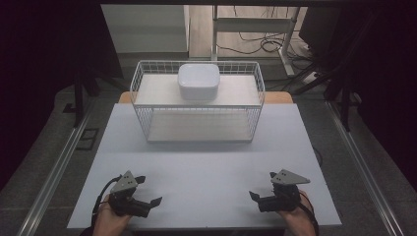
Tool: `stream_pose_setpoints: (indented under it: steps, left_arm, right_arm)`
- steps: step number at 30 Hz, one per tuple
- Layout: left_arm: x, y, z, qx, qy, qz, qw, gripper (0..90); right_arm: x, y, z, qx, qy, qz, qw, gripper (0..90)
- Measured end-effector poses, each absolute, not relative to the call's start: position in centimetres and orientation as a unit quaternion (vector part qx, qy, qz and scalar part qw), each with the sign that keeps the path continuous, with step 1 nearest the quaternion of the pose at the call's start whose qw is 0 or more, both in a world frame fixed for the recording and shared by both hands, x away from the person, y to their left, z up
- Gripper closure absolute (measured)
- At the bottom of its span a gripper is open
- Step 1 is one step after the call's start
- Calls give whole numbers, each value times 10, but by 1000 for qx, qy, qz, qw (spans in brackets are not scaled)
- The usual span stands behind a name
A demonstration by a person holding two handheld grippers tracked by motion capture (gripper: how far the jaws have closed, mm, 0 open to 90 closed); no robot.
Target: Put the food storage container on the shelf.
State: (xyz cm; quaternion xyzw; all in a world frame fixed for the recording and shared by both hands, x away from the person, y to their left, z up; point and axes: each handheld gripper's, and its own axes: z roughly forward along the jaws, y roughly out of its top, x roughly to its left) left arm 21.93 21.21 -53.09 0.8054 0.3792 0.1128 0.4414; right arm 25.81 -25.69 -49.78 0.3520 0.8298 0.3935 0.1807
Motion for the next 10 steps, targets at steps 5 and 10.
stream_pose_setpoints:
  steps: [5,10]
  left_arm:
    - [222,215,-536,806,394,96,431,20]
    - [223,216,-537,804,399,91,432,20]
  right_arm:
    - [256,-256,-506,352,845,365,167,6]
    - [257,-256,-508,359,847,357,165,6]
